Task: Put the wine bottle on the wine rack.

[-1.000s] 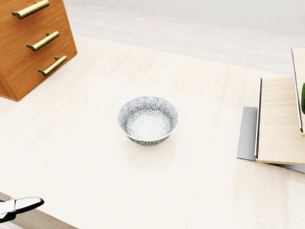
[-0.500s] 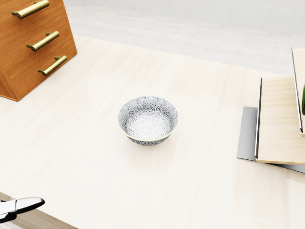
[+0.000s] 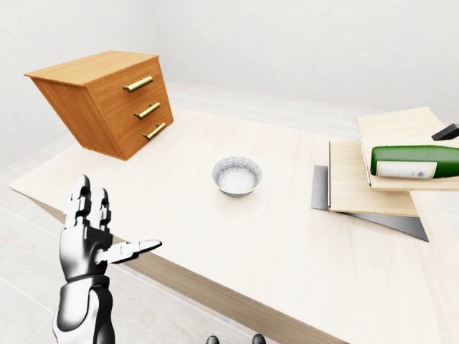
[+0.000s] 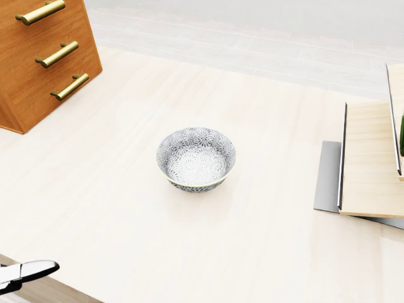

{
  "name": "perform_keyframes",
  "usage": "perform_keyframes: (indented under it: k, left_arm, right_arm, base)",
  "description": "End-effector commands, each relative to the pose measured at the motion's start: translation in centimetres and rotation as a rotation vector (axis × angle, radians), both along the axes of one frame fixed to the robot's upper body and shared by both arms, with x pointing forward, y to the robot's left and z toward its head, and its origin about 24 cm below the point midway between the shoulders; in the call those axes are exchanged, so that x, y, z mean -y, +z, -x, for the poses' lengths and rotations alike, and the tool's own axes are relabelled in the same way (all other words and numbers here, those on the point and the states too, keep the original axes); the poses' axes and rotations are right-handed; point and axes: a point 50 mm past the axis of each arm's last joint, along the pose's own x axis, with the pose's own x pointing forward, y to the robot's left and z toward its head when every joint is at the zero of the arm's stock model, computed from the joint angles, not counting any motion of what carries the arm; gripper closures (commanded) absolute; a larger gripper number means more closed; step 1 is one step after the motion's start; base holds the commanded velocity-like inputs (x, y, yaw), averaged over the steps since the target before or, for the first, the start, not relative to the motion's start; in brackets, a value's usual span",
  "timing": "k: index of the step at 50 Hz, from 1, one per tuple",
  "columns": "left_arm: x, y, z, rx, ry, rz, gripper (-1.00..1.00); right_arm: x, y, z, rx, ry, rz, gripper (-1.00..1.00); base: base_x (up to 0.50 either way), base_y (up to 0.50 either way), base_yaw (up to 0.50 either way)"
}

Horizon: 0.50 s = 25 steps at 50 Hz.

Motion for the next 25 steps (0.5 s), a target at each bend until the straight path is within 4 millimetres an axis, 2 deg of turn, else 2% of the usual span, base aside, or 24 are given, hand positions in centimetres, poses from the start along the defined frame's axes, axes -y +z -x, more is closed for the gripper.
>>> perform_keyframes:
  k: [1,11,25]
  left_arm:
    - [0.0,0.0,0.0,0.000,-0.001,0.000,-1.00]
    - [-0.1,-0.3,0.0,-0.011,0.000,0.005,-1.00]
    - [-0.1,-0.2,0.0,-0.008,-0.001,0.004,-1.00]
  right_arm:
    - [0.2,-0.2,0.5,-0.003,0.007,0.016,-1.00]
    - [0.2,-1.4,1.0,-0.024,0.025,0.018,-1.00]
    - [1.3,-0.4,3.2,0.020,-0.013,0.053,-1.00]
  base:
    - [0.00,0.00,0.00]
    - [0.00,0.00,0.00]
    - [0.00,0.00,0.00]
